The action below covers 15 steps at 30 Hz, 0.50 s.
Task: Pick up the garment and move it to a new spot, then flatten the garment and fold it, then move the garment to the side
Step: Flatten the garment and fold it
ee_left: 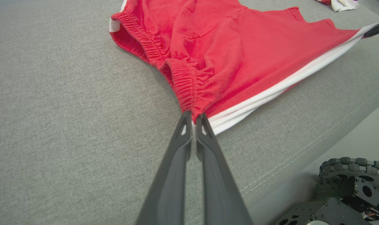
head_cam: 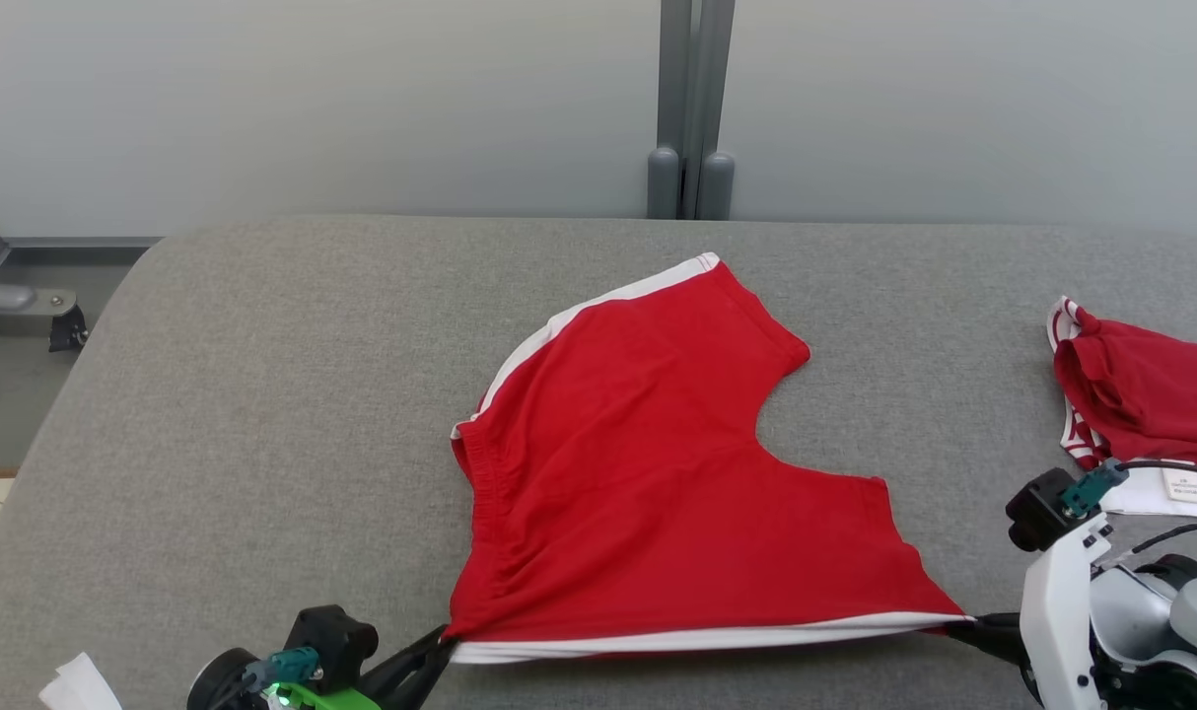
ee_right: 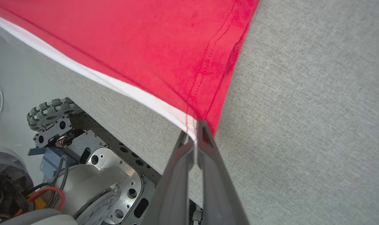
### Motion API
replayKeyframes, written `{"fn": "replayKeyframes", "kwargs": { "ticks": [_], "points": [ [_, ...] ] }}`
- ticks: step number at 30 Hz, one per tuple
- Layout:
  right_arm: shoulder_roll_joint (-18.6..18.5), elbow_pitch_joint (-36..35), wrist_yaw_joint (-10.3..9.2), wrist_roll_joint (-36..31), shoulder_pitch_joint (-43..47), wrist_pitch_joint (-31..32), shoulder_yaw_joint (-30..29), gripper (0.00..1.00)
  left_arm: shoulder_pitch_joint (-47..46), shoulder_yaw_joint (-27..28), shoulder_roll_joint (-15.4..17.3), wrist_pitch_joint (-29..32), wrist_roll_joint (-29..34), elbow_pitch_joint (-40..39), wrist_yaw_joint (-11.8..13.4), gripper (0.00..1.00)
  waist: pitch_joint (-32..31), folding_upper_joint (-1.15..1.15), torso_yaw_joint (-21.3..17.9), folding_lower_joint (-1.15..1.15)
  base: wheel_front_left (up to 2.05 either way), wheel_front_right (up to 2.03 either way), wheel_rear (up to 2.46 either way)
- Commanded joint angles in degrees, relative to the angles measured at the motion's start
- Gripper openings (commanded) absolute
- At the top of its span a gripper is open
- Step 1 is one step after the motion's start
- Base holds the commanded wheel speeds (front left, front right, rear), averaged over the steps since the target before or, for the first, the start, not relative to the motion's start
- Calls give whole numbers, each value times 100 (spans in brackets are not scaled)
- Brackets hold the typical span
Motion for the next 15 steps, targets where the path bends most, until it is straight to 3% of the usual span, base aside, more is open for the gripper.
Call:
{"fn": "replayKeyframes", "kwargs": {
  "ticks": [1, 7, 15],
  "points": [
    [-165, -36, -24, 12, 78, 87, -135, 0, 59, 59, 195, 37, 46, -124, 131, 0, 60, 0, 32, 1, 0, 0, 0],
    [-232, -265, -25, -295, -218, 319, -739, 0, -305, 281, 332, 98, 110, -621, 398, 0, 352, 0, 155, 1, 0, 0, 0],
    [86, -238, -21, -767, -1090, 941, -1568, 0, -1062, 512, -1, 97, 123, -647, 271, 0, 1030, 0, 459, 1, 0, 0, 0]
  ]
}}
